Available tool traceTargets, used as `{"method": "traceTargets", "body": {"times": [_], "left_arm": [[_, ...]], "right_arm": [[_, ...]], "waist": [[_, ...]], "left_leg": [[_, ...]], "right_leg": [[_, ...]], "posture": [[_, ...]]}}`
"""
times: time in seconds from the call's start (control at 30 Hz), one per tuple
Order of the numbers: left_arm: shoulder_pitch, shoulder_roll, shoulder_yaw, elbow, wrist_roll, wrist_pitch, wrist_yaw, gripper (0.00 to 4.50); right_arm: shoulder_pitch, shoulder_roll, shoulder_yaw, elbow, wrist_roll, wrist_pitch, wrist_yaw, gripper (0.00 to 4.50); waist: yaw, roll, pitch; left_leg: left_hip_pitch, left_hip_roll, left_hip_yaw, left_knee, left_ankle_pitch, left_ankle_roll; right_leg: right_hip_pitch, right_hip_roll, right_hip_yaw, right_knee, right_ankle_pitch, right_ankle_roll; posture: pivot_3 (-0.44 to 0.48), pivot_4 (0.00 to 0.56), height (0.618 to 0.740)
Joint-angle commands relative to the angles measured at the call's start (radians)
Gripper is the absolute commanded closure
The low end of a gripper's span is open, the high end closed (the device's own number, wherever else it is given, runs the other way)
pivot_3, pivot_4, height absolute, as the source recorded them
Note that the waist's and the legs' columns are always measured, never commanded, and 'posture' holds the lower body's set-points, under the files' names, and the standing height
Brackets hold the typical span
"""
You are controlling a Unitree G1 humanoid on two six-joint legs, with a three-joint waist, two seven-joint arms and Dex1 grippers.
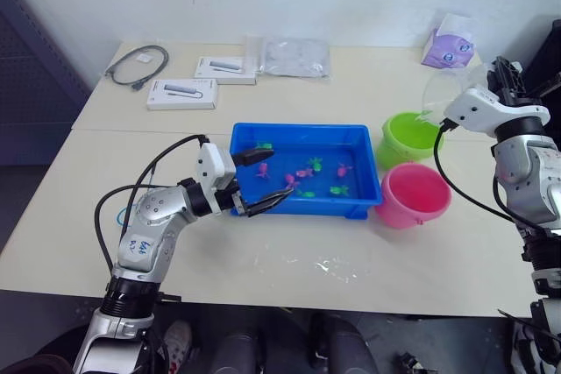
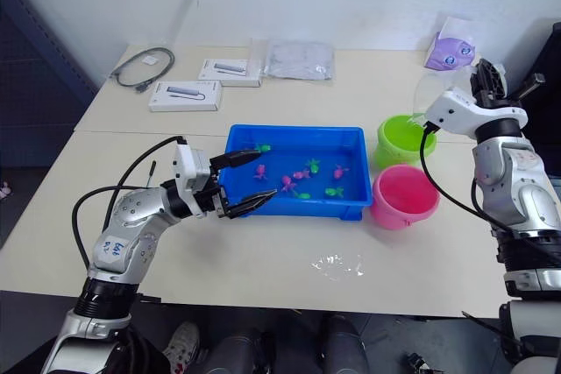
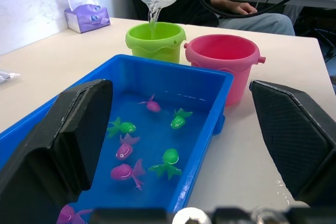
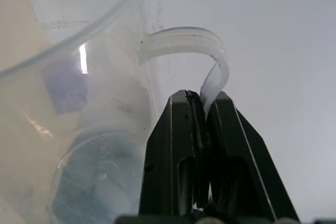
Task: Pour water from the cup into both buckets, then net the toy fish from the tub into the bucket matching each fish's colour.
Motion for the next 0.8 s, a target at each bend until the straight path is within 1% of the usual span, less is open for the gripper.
{"method": "traceTargets", "body": {"times": [0.03,0.43,0.6,0.67,0.8], "left_arm": [[0.003,0.002,0.011,-0.039,0.002,-0.021,0.004,0.00],[0.006,-0.006,0.005,-0.040,0.006,-0.022,0.007,0.00],[0.004,-0.008,0.006,-0.039,0.009,-0.022,0.006,0.00],[0.003,-0.007,0.006,-0.039,0.010,-0.021,0.004,0.00],[0.001,-0.005,0.007,-0.036,0.010,-0.021,0.001,0.00]], "right_arm": [[-0.031,-0.038,-0.006,0.001,-0.033,-0.025,-0.040,4.43],[-0.050,-0.070,0.023,0.052,-0.103,-0.063,-0.090,4.43],[-0.039,-0.070,0.015,0.061,-0.101,-0.071,-0.099,4.43],[-0.018,-0.044,-0.018,0.045,-0.010,-0.083,-0.027,4.43],[-0.002,-0.013,-0.066,0.007,0.106,-0.062,0.053,4.43]], "waist": [[0.000,0.000,0.000],[0.000,0.000,0.000],[0.000,0.000,0.000],[0.000,0.000,0.000],[0.000,0.000,0.000]], "left_leg": [[0.000,0.000,0.000,0.000,0.000,0.000],[0.000,0.000,0.000,0.000,0.000,0.000],[0.000,0.000,0.000,0.000,0.000,0.000],[0.000,0.000,0.000,0.000,0.000,0.000],[0.000,0.000,0.000,0.000,0.000,0.000]], "right_leg": [[0.000,0.000,0.000,0.000,0.000,0.000],[0.000,0.000,0.000,0.000,0.000,0.000],[0.000,0.000,0.000,0.000,0.000,0.000],[0.000,0.000,0.000,0.000,0.000,0.000],[0.000,0.000,0.000,0.000,0.000,0.000]], "posture": [[0.000,0.150,0.740],[0.000,0.150,0.740],[0.000,0.150,0.740],[0.000,0.150,0.740],[0.000,0.150,0.740]]}}
